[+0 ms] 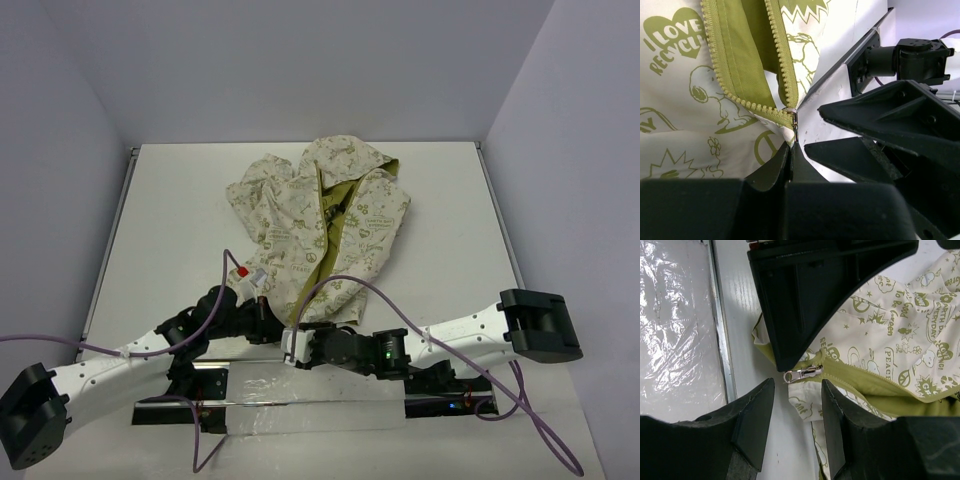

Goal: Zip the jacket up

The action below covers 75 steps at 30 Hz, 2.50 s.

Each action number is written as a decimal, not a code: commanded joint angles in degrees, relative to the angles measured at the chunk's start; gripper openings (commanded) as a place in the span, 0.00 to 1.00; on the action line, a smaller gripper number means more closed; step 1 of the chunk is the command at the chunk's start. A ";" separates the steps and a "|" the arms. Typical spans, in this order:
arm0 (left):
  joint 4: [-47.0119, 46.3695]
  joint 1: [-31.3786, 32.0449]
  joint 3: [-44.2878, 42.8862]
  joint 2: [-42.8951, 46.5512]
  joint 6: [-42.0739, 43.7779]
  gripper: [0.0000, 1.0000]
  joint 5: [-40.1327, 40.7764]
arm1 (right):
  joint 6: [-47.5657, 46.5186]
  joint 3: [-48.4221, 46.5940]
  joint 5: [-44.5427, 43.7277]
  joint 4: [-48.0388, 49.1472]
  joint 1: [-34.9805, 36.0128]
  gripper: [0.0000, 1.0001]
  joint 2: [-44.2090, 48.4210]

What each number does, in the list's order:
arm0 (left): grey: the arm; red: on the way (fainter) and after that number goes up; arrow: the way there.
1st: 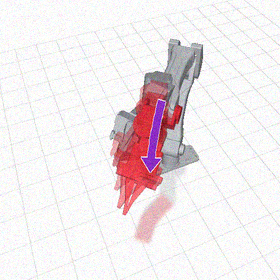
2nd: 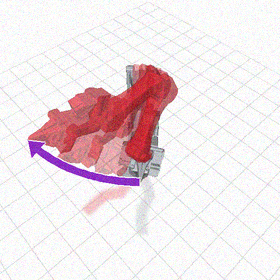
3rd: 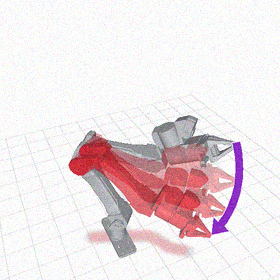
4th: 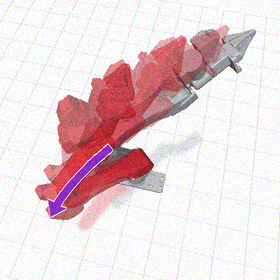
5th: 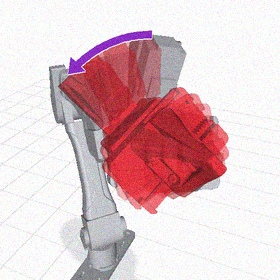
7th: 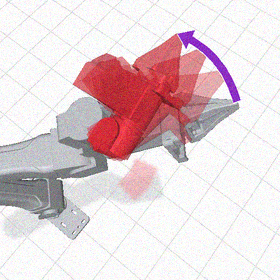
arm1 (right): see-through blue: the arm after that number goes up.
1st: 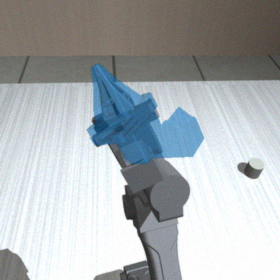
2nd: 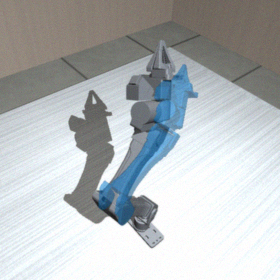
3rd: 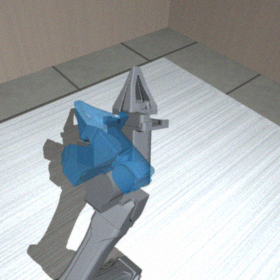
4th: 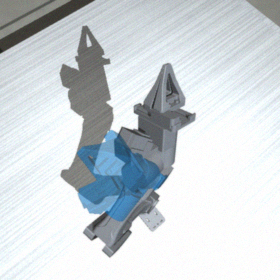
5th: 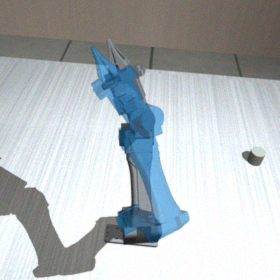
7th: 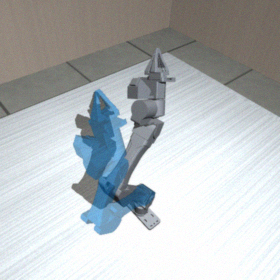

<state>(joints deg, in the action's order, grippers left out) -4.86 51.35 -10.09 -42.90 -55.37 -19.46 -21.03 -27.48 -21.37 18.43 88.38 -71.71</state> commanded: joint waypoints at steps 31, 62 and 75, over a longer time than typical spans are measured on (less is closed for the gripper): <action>-1.46 0.41 0.07 0.10 -0.17 0.00 -0.14 | -2.20 -3.93 -6.00 0.61 1.30 0.18 -3.80; -1.95 0.50 0.12 -0.63 -0.17 0.00 -0.45 | -1.65 -2.84 -9.40 -0.85 1.27 0.06 -0.71; -1.38 0.50 -0.11 -0.26 -0.09 0.00 -0.23 | -1.38 -3.28 -8.43 0.73 1.18 0.12 -5.02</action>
<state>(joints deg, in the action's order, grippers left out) -6.17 51.46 -9.65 -43.72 -56.23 -18.41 -23.03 -30.41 -29.26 16.34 89.73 -75.79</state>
